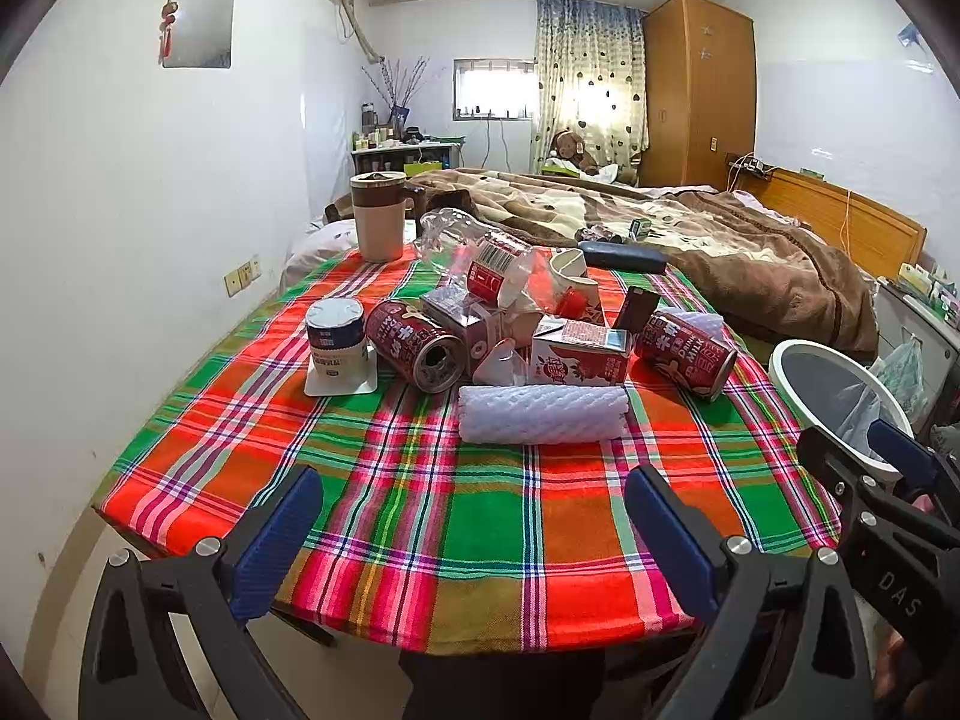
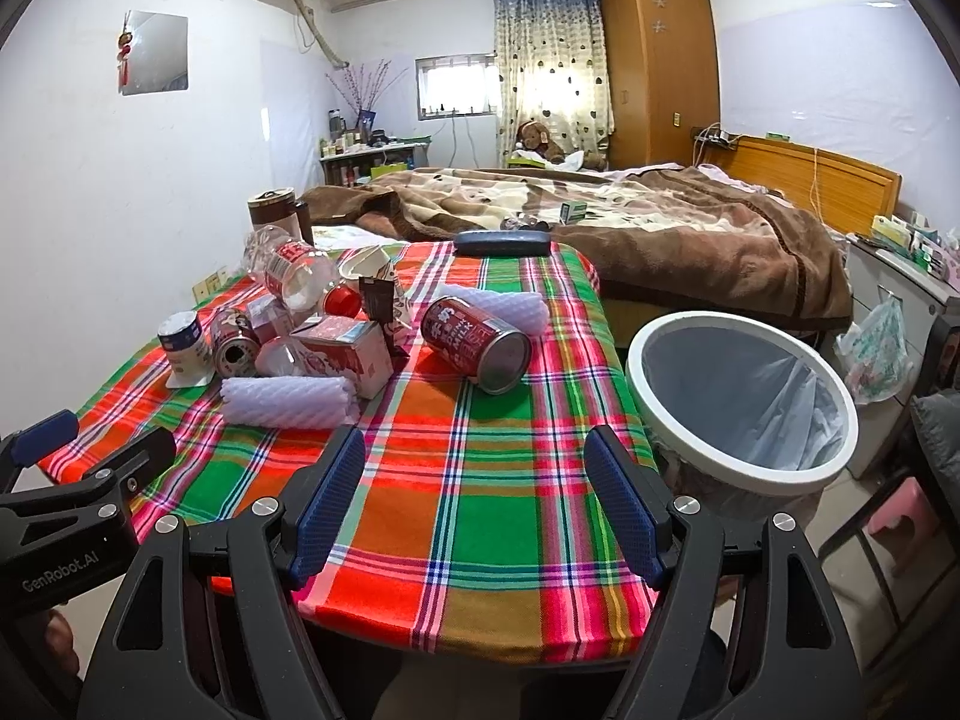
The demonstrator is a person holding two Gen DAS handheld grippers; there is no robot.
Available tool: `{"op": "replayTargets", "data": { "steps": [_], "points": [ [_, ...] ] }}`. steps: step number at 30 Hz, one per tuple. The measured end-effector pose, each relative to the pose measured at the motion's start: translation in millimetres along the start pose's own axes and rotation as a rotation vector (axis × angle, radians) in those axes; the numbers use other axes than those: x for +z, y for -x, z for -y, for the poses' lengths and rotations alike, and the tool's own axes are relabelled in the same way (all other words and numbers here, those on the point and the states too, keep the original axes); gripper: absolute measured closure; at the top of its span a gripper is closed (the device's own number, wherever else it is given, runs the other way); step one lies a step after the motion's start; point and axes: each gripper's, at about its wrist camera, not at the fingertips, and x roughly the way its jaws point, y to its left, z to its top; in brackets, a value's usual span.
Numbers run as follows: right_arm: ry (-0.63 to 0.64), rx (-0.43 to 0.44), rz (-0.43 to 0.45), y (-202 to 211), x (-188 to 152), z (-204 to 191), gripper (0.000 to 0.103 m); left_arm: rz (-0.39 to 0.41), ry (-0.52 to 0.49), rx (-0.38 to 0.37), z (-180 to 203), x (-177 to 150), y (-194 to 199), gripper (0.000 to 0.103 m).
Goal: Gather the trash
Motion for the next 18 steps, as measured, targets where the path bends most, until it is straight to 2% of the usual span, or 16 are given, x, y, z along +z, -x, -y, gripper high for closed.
{"op": "replayTargets", "data": {
  "steps": [18],
  "points": [
    [-0.001,-0.002,0.006,2.7,2.1,1.5,0.026,0.006,-0.003,-0.001,-0.7,1.0,3.3,0.001]
  ]
}}
